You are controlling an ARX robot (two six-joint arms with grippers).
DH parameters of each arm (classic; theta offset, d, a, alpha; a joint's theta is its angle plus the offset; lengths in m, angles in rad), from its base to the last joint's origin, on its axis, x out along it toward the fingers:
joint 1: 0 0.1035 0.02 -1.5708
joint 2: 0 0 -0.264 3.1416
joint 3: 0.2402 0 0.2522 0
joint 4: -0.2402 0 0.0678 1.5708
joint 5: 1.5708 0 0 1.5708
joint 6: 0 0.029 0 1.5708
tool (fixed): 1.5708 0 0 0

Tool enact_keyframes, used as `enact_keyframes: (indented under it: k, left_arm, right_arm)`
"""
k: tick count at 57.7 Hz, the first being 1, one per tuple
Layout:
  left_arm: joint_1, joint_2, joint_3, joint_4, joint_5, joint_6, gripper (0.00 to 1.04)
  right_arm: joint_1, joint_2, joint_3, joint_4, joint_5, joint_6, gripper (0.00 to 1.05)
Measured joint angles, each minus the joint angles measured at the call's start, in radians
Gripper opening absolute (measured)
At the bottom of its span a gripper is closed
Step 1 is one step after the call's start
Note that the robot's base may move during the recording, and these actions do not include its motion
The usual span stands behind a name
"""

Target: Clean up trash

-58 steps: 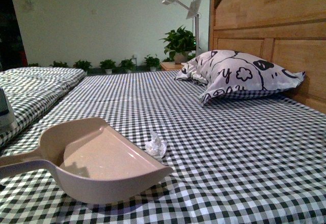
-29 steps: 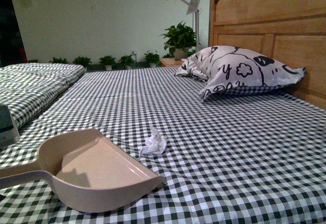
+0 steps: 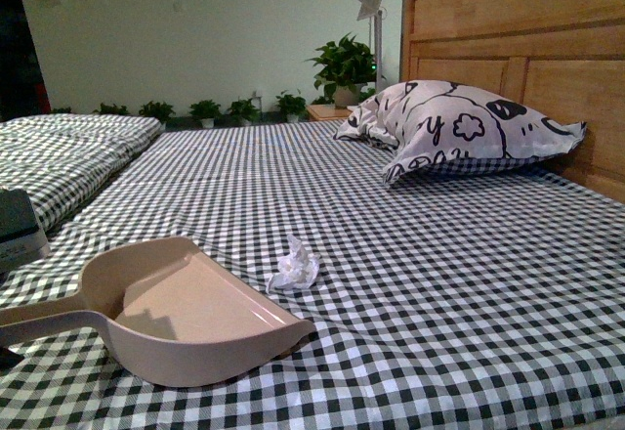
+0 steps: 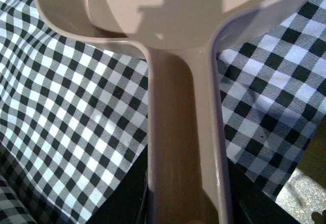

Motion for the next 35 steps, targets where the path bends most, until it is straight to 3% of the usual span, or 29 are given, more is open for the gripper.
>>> enact_keyframes:
  k: [35]
  left_arm:
    - [-0.006, 0.015, 0.040, -0.066, -0.019, 0.005, 0.27]
  right_arm:
    - [0.000, 0.000, 0.000, 0.000, 0.000, 0.000, 0.21]
